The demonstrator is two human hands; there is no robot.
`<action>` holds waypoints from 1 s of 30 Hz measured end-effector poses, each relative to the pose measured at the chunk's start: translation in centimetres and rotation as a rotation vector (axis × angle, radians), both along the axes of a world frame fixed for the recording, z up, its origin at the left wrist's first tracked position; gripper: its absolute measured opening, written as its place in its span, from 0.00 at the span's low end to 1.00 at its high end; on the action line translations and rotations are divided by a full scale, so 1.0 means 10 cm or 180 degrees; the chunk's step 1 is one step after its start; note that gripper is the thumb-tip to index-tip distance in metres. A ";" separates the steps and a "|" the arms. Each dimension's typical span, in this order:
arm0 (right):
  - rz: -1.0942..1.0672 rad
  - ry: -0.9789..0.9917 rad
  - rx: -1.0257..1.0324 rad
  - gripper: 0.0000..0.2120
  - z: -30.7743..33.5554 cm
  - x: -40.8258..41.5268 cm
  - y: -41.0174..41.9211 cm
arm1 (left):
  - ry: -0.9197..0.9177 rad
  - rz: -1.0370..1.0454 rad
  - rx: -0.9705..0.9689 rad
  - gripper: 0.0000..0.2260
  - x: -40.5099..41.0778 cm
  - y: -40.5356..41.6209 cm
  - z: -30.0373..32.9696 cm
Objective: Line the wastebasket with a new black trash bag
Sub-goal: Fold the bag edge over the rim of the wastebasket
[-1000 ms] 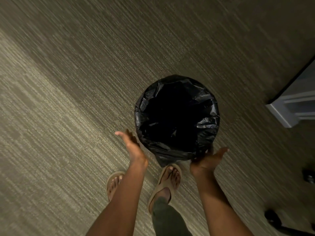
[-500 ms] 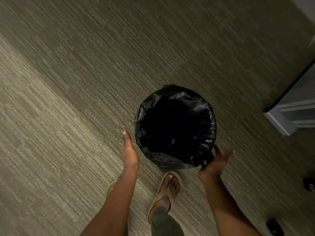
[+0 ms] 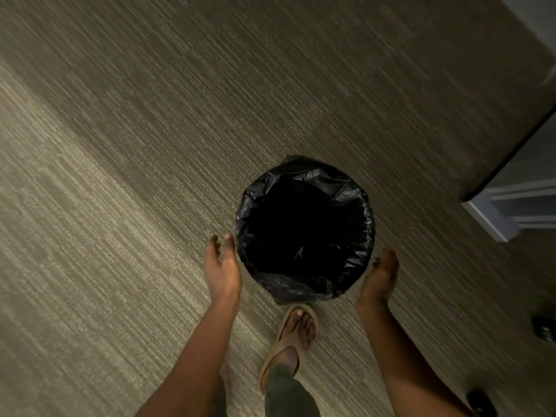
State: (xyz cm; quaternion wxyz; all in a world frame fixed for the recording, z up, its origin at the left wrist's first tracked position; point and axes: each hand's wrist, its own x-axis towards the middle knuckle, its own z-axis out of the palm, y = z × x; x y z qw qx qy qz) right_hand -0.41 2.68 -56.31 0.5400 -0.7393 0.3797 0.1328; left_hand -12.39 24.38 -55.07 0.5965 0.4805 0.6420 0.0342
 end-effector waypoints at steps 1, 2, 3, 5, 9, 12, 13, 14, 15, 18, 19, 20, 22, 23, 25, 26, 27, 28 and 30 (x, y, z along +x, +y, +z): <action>0.0268 -0.0040 -0.0323 0.31 0.00 0.02 -0.05 | 0.0142 -0.0013 0.0096 0.27 -0.03 0.03 0.01; 0.0521 -0.0062 -0.0551 0.27 -0.01 0.03 -0.07 | 0.0238 -0.0011 0.0102 0.24 -0.06 0.06 0.02; 0.0757 -0.0035 -0.0697 0.25 0.00 0.03 -0.09 | 0.0320 -0.0057 0.0065 0.21 -0.09 0.08 0.01; 0.1145 0.0059 -0.0954 0.26 -0.01 0.05 -0.11 | 0.0456 -0.0292 -0.0034 0.16 -0.12 0.09 0.00; 0.1543 0.0250 -0.1144 0.21 0.03 0.16 -0.05 | 0.0449 -0.0711 -0.0077 0.12 -0.11 0.14 -0.01; 0.1602 0.0380 -0.1111 0.17 0.11 0.21 -0.01 | 0.0494 -0.0898 -0.0105 0.11 -0.06 0.19 0.00; 0.1658 0.0401 -0.1131 0.17 0.07 0.23 -0.03 | 0.0494 -0.0924 -0.0156 0.11 -0.06 0.20 0.00; 0.1687 0.0424 -0.1155 0.17 0.06 0.24 -0.03 | 0.0504 -0.0991 -0.0217 0.12 -0.06 0.21 0.00; 0.1698 0.0425 -0.1180 0.17 0.03 0.26 -0.05 | 0.0491 -0.1084 -0.0226 0.12 -0.05 0.23 -0.02; 0.1696 0.0525 -0.1172 0.17 -0.04 0.25 -0.06 | 0.0653 -0.1504 -0.0174 0.14 -0.08 0.30 -0.09; 0.1672 0.0515 -0.1119 0.17 -0.03 0.25 -0.05 | 0.0683 -0.1600 -0.0140 0.14 -0.09 0.33 -0.13; 0.1648 0.0499 -0.1109 0.16 -0.01 0.25 -0.05 | 0.0722 -0.1625 -0.0114 0.12 -0.11 0.35 -0.17; 0.1652 0.0450 -0.1075 0.16 0.01 0.27 0.00 | 0.0704 -0.1556 -0.0123 0.11 -0.11 0.41 -0.26; 0.1605 0.0420 -0.1014 0.16 0.00 0.29 0.02 | 0.0666 -0.1528 -0.0120 0.11 -0.08 0.44 -0.19; 0.1507 0.0381 -0.0974 0.17 -0.02 0.35 0.08 | 0.0605 -0.1465 -0.0087 0.11 0.00 0.52 -0.09; 0.1476 0.0369 -0.0957 0.18 -0.02 0.38 0.15 | 0.0575 -0.1385 -0.0116 0.11 0.04 0.57 -0.04; 0.1470 0.0351 -0.0916 0.18 -0.02 0.42 0.22 | 0.0539 -0.1302 -0.0113 0.11 0.06 0.64 -0.01; 0.1473 0.0308 -0.0880 0.18 -0.02 0.45 0.30 | 0.0534 -0.1250 -0.0120 0.10 0.08 0.72 0.03; 0.1565 0.0192 -0.0815 0.17 0.03 0.53 0.48 | 0.0512 -0.1211 -0.0051 0.10 0.13 0.89 0.09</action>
